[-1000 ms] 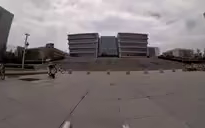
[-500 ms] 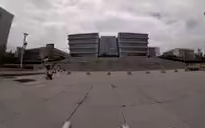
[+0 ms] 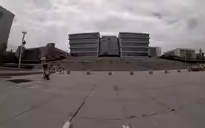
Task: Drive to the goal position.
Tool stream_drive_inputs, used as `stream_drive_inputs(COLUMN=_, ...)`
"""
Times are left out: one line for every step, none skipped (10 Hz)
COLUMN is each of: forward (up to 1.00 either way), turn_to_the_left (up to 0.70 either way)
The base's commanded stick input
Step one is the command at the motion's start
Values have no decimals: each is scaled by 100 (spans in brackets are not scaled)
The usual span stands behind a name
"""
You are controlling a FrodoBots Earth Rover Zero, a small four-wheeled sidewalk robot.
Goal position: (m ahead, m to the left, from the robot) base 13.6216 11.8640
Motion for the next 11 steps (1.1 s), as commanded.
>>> stream_drive_inputs(forward=70, turn_to_the_left=2)
stream_drive_inputs(forward=70, turn_to_the_left=1)
stream_drive_inputs(forward=70, turn_to_the_left=-4)
stream_drive_inputs(forward=70, turn_to_the_left=-9)
stream_drive_inputs(forward=70, turn_to_the_left=-14)
stream_drive_inputs(forward=70, turn_to_the_left=-6)
stream_drive_inputs(forward=70, turn_to_the_left=0)
stream_drive_inputs(forward=70, turn_to_the_left=0)
stream_drive_inputs(forward=70, turn_to_the_left=0)
stream_drive_inputs(forward=70, turn_to_the_left=0)
stream_drive_inputs(forward=70, turn_to_the_left=0)
